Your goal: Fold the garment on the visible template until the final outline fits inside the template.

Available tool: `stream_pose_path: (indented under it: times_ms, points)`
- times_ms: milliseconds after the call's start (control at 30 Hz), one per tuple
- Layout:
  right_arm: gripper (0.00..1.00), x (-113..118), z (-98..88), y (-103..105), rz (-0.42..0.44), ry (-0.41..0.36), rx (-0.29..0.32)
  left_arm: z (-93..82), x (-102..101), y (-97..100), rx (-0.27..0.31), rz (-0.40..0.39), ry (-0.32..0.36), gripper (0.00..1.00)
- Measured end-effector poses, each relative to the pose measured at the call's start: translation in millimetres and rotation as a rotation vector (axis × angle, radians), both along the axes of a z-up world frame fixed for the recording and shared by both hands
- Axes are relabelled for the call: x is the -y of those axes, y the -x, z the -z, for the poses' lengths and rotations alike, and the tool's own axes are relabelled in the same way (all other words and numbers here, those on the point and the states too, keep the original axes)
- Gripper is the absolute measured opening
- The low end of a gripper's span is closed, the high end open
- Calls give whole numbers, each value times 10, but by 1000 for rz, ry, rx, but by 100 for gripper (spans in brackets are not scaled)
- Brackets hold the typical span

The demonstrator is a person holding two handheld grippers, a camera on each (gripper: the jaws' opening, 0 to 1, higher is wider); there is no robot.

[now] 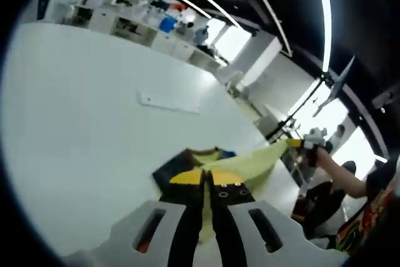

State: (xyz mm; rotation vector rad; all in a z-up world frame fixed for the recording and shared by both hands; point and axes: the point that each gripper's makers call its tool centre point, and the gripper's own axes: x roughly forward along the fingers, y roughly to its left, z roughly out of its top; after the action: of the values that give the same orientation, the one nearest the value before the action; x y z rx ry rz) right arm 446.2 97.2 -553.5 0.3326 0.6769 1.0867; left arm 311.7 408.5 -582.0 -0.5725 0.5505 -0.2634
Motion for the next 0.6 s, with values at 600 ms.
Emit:
stream_pose_path:
  times_ms: [600]
  points:
    - [0, -151, 693, -456, 19, 119, -72, 688, -168, -323, -127, -68, 35, 0]
